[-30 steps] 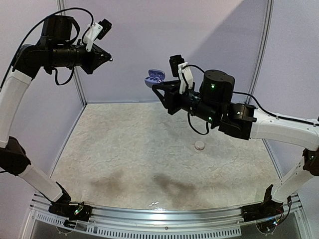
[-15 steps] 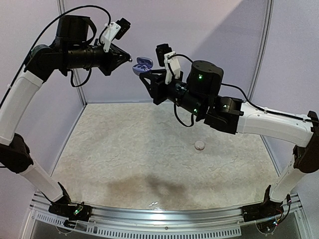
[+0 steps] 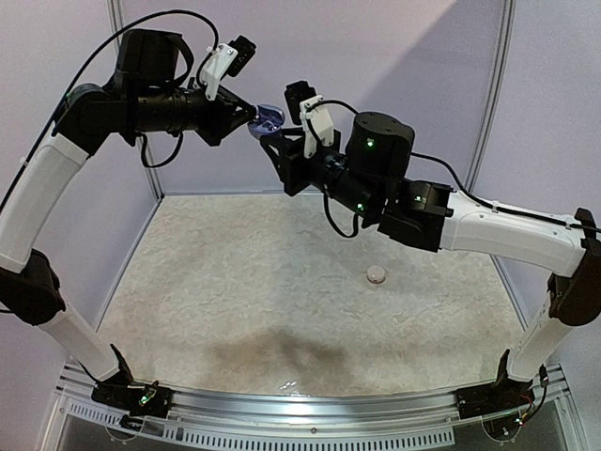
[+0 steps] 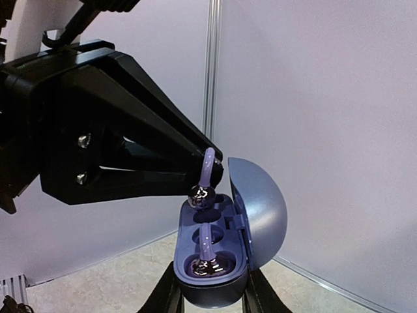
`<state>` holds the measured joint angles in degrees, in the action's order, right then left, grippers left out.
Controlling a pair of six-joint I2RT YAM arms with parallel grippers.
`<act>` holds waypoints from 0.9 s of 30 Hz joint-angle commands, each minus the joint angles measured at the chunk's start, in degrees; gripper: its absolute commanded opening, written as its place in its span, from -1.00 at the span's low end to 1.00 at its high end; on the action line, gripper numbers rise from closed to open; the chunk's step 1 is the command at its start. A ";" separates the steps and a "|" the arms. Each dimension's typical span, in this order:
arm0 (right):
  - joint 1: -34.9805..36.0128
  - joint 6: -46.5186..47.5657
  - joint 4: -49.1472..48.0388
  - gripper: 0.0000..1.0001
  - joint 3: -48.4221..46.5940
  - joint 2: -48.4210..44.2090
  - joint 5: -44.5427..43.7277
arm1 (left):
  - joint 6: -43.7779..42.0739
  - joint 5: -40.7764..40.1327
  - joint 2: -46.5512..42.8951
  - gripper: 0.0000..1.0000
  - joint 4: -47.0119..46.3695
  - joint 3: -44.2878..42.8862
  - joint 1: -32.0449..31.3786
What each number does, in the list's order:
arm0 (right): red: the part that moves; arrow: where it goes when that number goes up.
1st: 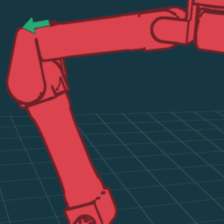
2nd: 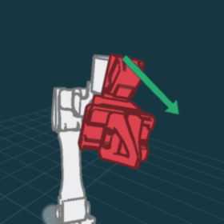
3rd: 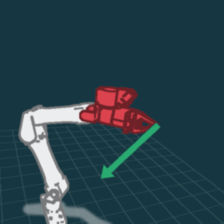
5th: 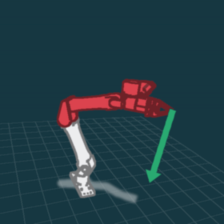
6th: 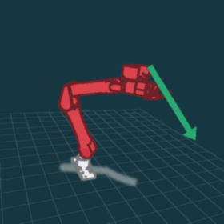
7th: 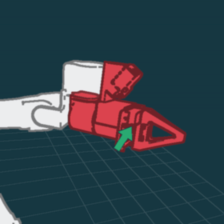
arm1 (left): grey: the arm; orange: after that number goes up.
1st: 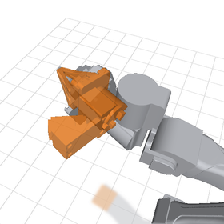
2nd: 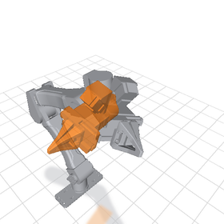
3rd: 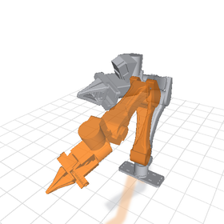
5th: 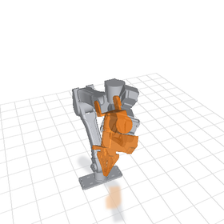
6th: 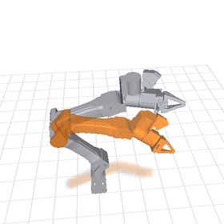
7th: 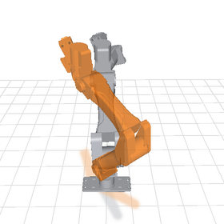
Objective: Insert the wireless bluetooth earbuds into the charging case
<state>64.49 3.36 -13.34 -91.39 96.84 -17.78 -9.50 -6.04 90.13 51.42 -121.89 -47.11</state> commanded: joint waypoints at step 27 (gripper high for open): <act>1.40 0.44 -0.72 -1.00 -1.42 0.54 -1.46 | 0.70 -6.18 0.40 -0.91 -2.33 1.35 -2.11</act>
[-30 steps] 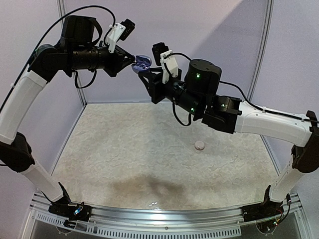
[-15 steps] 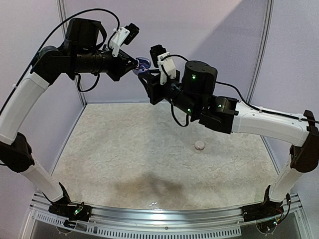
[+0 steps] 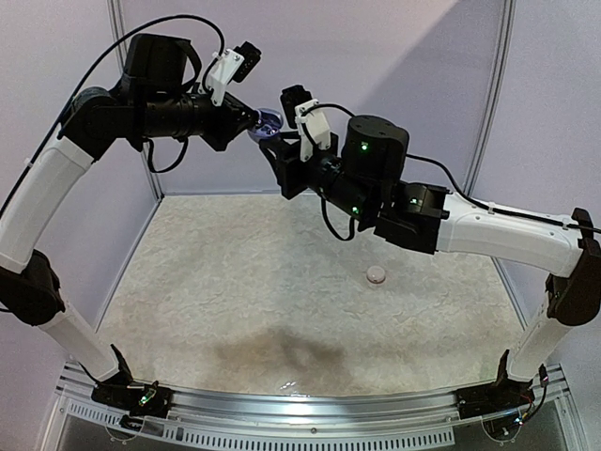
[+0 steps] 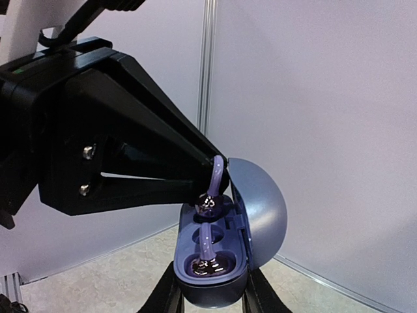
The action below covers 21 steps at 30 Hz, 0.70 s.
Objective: Insert the wireless bluetooth earbuds into the charging case
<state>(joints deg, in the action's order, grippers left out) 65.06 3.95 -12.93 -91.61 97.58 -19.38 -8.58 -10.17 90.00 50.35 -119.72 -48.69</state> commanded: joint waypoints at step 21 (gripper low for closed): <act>0.83 -1.13 -1.86 -1.00 -1.11 -0.19 -0.99 | 1.25 0.74 -1.48 -0.93 -1.24 4.92 -1.50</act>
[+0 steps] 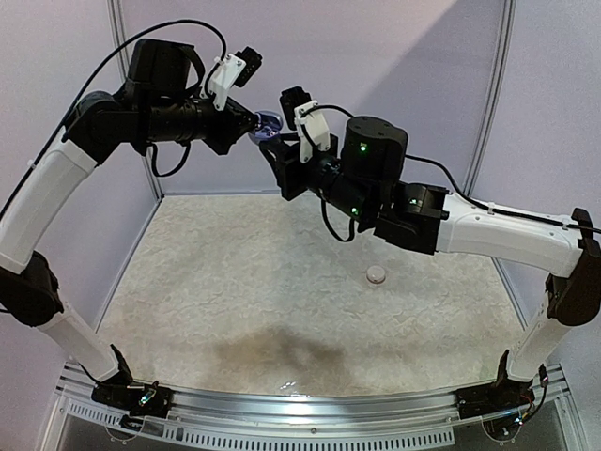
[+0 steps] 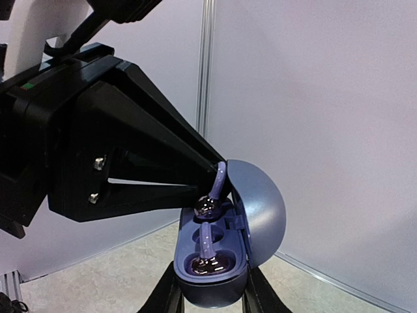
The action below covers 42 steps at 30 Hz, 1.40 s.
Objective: Insert the wireless bluetooth earbuds into the charging case
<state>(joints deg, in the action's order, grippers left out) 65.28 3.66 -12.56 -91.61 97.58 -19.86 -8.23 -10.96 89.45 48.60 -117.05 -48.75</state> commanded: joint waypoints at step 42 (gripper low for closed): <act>-0.42 -5.66 -2.29 -1.00 1.70 -2.74 1.66 | -5.50 6.77 -1.38 -0.29 4.65 3.34 -1.61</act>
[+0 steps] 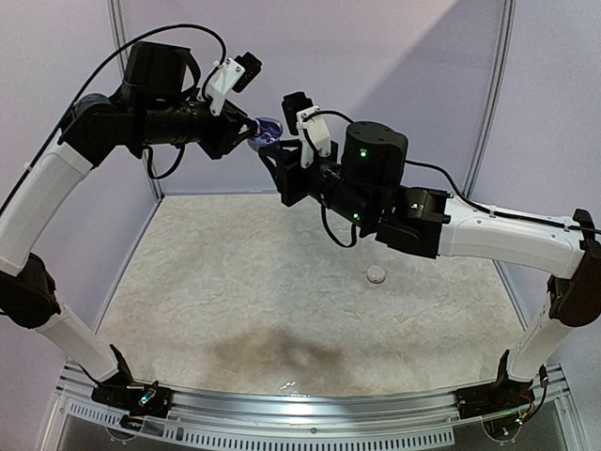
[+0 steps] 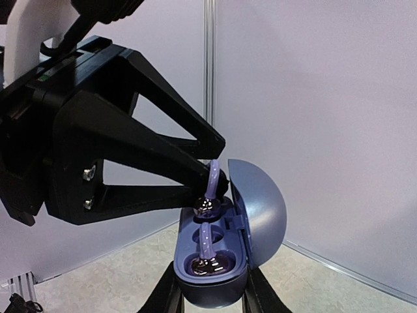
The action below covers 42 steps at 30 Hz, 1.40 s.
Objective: Insert the wireless bluetooth earbuds into the charging case
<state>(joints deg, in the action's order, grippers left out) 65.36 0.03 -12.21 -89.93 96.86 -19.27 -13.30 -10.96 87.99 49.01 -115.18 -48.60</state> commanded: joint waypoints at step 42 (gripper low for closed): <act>-0.92 -4.00 -2.24 -1.00 -0.97 -0.93 2.87 | -19.26 -2.41 -2.80 -0.03 1.29 8.47 -3.08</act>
<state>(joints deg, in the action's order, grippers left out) 65.08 -2.70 -8.86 -89.19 96.57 -16.97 -30.35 -15.27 85.67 46.50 -108.73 -49.67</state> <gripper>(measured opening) 0.281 0.475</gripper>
